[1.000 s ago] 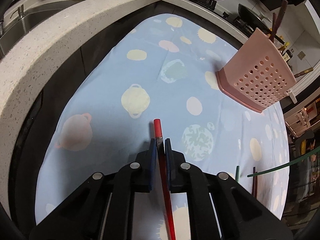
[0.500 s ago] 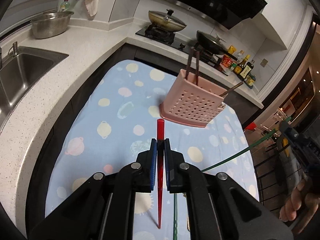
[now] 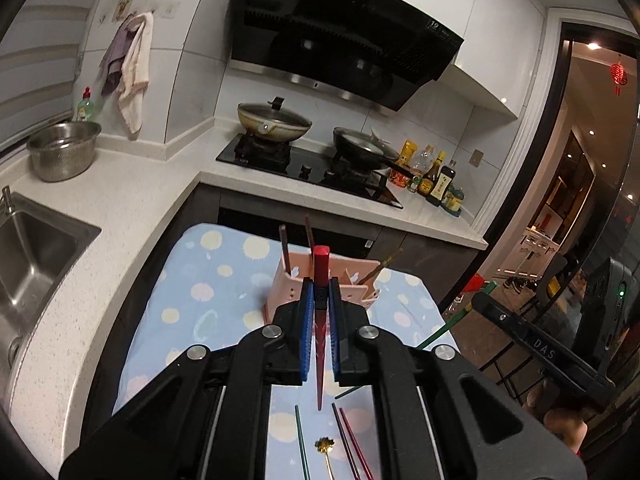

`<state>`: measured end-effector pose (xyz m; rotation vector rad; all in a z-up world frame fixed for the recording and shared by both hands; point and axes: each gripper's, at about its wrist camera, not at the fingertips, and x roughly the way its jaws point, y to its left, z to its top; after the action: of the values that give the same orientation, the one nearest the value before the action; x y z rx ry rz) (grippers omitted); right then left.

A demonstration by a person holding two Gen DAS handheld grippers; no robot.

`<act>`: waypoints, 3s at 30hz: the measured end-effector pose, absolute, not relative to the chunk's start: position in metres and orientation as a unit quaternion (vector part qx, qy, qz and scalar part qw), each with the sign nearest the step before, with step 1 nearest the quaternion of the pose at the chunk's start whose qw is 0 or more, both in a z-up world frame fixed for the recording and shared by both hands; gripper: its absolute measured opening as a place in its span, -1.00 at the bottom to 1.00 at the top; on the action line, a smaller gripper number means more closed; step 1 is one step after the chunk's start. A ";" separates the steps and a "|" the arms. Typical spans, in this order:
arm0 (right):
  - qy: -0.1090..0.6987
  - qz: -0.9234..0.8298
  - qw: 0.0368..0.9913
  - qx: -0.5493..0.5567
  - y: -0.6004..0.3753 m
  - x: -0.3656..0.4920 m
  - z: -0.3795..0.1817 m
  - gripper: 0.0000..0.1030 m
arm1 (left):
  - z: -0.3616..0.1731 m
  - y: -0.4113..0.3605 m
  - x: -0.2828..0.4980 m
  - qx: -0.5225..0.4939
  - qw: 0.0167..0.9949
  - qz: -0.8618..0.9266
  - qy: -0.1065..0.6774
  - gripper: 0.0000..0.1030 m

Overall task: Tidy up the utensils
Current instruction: 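Lower both chopsticks into the pink holder and open both tools, then withdraw both tools and move them back over the remaining utensils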

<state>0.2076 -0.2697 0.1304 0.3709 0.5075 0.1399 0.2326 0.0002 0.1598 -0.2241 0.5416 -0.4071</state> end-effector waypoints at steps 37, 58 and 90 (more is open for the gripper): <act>0.264 0.030 0.949 0.170 -0.291 0.374 0.117 -0.84 | 0.148 -0.053 0.397 -0.068 0.950 -0.179 0.245 -0.86; 0.261 0.039 0.952 0.154 -0.276 0.281 0.127 -0.45 | 0.138 -0.024 0.317 -0.053 0.951 -0.148 0.266 0.12; 0.442 -0.001 0.888 0.125 -0.236 0.065 -0.046 -0.36 | -0.042 -0.015 0.123 -0.030 0.879 -0.130 0.458 0.19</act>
<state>0.0646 -0.2359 -0.0464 0.2589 0.9183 -0.0013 0.1229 -0.0151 -0.0423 -0.0619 0.9548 -0.2705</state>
